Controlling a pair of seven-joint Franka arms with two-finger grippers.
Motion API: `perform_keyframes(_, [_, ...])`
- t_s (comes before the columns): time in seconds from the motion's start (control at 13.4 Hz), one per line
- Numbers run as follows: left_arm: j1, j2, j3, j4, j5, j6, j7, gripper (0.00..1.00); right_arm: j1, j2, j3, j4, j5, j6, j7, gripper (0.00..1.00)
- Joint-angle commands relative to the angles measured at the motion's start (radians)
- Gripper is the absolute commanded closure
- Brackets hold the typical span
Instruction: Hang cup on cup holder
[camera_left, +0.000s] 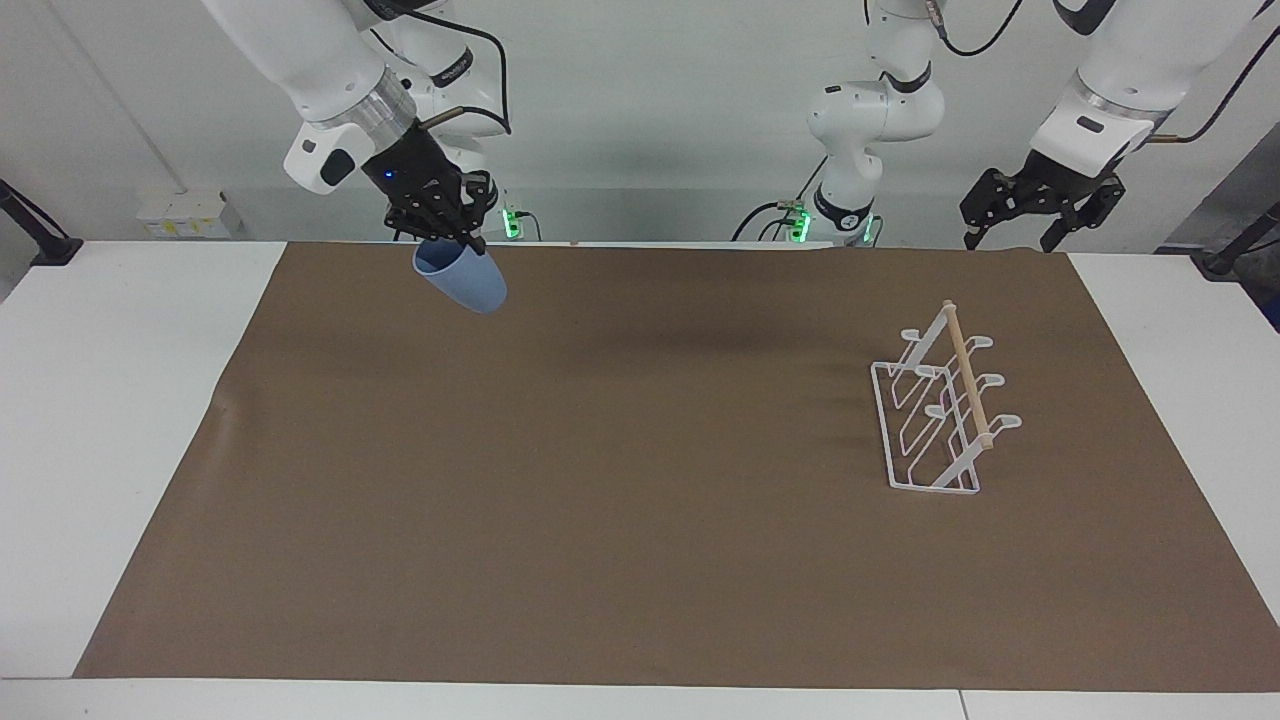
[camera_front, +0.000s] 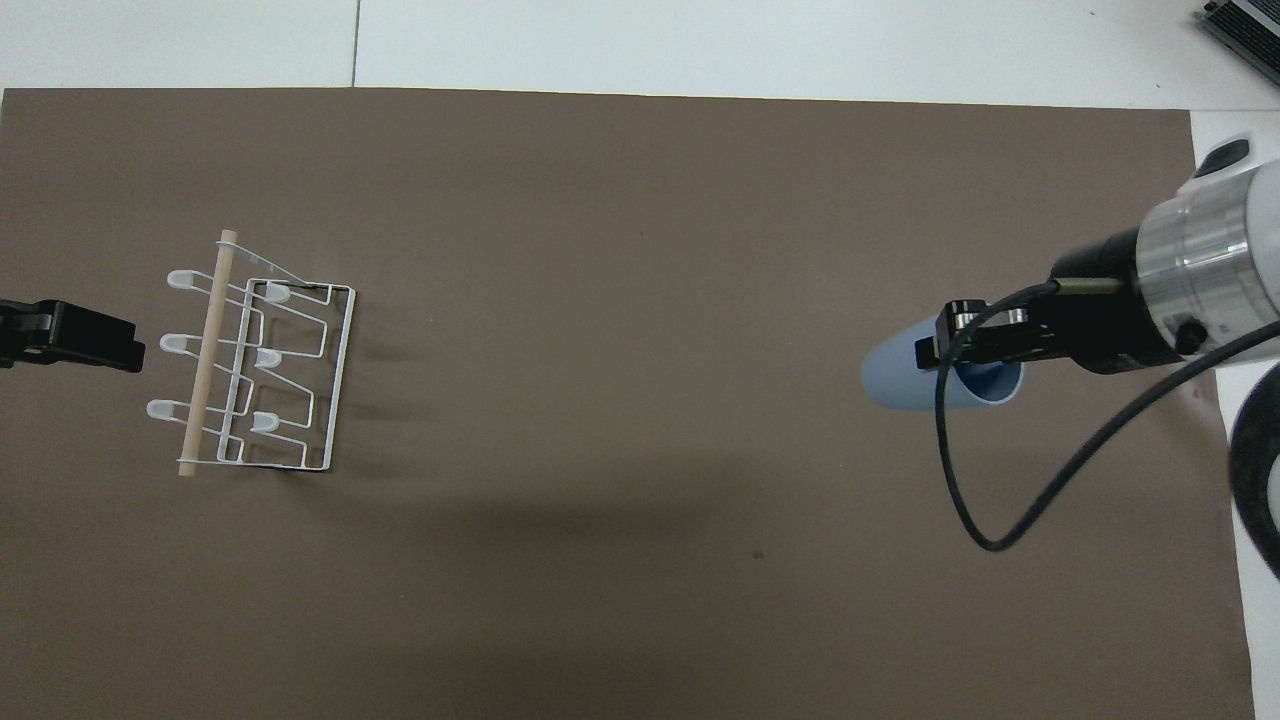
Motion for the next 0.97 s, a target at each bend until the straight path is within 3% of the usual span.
perform_keyframes(0.0, [-0.008,-0.031,-0.002,-0.034,-0.006,-0.007,-0.012,0.00,0.029,-0.004,0.001,-0.023,0.077,0.057,0.136,1.00])
perform_keyframes(0.67, [-0.084,-0.055,-0.014,-0.081,-0.007,0.007,0.027,0.00,0.064,-0.005,0.003,-0.035,0.286,0.108,0.500,1.00])
perform_keyframes(0.9, [-0.110,-0.055,-0.016,-0.081,-0.064,0.019,0.090,0.00,0.072,-0.007,0.003,-0.035,0.349,0.157,0.596,1.00])
